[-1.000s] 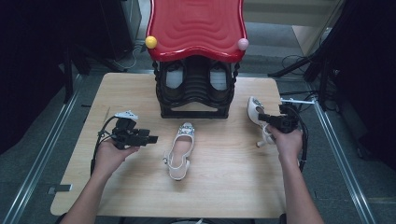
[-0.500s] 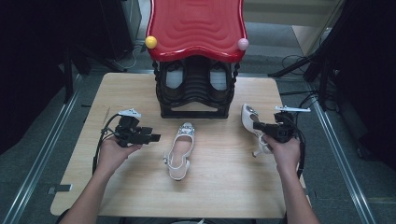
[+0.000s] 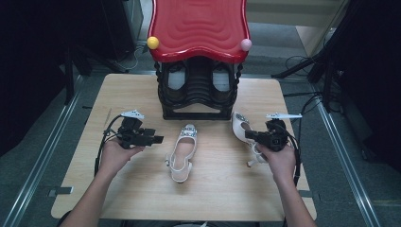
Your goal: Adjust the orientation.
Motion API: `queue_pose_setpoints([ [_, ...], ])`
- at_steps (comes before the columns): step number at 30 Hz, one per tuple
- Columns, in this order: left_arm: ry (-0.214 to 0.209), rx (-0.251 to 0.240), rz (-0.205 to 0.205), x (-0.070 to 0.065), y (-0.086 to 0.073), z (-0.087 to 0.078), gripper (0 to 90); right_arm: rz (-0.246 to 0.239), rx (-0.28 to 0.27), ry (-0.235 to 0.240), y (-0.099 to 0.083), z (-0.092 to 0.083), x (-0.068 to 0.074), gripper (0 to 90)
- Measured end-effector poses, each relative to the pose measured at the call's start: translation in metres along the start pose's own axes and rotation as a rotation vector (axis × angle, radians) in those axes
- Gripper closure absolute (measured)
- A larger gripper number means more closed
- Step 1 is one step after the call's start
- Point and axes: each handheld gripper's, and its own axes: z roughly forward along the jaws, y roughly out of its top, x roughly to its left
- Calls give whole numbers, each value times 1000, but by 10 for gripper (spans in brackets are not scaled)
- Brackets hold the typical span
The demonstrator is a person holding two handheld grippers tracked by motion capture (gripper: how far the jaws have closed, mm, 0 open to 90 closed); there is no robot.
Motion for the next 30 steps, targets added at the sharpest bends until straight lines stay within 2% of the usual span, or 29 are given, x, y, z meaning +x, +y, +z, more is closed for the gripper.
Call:
queue_pose_setpoints([
  [7,1,3,4,0,0,1,419,-22,27,38,-2,10,13,885],
  [19,0,4,7,-1,0,1,419,-71,68,66,-3,31,36,885],
  [30,4,9,12,-2,0,2,418,-92,109,85,-6,45,44,884],
])
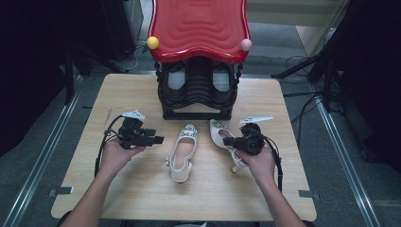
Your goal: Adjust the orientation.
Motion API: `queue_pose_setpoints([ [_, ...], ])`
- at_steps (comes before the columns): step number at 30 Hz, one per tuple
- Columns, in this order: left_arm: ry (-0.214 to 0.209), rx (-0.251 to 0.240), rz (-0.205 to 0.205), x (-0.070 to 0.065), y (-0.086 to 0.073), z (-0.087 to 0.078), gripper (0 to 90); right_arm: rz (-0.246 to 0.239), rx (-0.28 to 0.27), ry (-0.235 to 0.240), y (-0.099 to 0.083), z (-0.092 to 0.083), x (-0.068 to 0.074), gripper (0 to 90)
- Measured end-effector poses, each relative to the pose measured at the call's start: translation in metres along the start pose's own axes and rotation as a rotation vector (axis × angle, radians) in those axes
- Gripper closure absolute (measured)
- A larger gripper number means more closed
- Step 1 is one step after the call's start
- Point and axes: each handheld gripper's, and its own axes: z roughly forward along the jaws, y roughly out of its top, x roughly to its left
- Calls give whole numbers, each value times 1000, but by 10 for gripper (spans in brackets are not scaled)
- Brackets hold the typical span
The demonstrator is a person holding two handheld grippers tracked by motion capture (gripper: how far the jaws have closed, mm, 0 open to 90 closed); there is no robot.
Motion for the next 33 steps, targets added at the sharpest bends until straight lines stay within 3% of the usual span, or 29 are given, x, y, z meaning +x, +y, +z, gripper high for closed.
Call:
queue_pose_setpoints([
  [12,2,1,1,0,-1,-1,418,-45,72,8,-3,23,15,884],
  [25,1,-9,5,-3,-5,-3,418,-102,104,29,-4,40,35,875],
  [27,1,-8,6,-5,-5,-2,418,-110,105,28,-4,41,38,865],
  [31,-3,4,12,-5,-6,0,418,-94,63,69,0,36,36,770],
  [33,-4,6,9,-6,-6,1,419,-117,42,62,2,30,36,760],
])
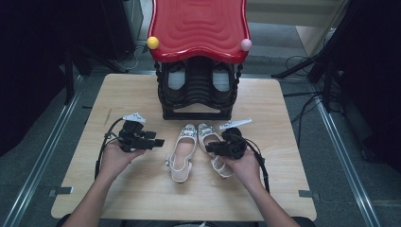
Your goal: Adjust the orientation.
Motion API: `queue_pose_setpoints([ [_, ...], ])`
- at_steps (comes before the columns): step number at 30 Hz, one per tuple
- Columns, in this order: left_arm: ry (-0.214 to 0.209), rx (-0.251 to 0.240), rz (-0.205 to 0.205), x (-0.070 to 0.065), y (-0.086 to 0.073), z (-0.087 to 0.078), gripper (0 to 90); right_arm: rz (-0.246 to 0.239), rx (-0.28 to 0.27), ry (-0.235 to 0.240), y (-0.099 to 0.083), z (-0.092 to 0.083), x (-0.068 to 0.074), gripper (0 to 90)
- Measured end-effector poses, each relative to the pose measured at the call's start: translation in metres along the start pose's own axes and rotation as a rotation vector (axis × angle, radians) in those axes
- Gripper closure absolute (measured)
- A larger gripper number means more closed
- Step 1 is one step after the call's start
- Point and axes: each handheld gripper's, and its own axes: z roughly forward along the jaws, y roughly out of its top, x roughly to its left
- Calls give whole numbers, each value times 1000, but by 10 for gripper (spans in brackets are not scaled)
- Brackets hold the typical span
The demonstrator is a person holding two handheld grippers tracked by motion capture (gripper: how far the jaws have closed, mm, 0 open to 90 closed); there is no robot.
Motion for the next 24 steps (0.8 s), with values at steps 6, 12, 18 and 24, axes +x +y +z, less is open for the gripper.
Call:
queue_pose_setpoints([
  [6,-7,15,6,-1,-1,4,461,5,-67,-1,1,-24,-10,804],
  [12,-26,30,8,-4,-2,11,583,35,-81,-43,-3,-37,-29,900],
  [18,-71,45,24,-12,-1,23,826,72,-29,-77,-9,-27,-48,900],
  [24,-100,68,2,-13,-2,35,864,75,14,-89,-14,-17,-53,900],
])
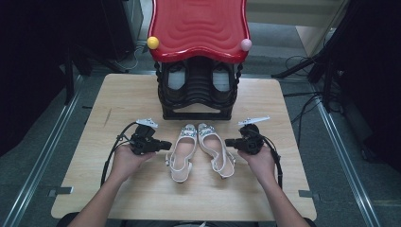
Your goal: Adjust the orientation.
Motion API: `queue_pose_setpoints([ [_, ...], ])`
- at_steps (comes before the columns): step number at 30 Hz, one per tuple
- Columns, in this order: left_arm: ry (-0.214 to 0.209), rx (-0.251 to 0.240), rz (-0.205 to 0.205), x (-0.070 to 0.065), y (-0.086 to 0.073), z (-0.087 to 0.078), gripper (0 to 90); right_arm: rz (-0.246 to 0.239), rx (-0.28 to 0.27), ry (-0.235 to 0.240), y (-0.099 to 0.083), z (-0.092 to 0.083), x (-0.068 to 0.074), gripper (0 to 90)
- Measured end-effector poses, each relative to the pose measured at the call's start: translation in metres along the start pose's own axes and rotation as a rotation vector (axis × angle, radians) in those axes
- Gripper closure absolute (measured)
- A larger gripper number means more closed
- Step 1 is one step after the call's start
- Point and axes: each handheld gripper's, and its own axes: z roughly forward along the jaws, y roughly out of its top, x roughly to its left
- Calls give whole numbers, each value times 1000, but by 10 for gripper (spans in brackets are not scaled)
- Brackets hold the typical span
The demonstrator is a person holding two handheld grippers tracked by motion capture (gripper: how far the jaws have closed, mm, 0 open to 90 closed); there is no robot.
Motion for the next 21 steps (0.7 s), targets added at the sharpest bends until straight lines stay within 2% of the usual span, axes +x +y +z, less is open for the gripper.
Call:
queue_pose_setpoints([
  [4,-7,10,-14,1,0,7,863,-11,24,-6,-1,5,0,900],
  [9,-4,25,-10,0,0,14,862,-10,46,-17,-3,11,-2,900],
  [21,-15,26,-27,1,0,14,852,-4,48,-16,-4,13,0,900],
])
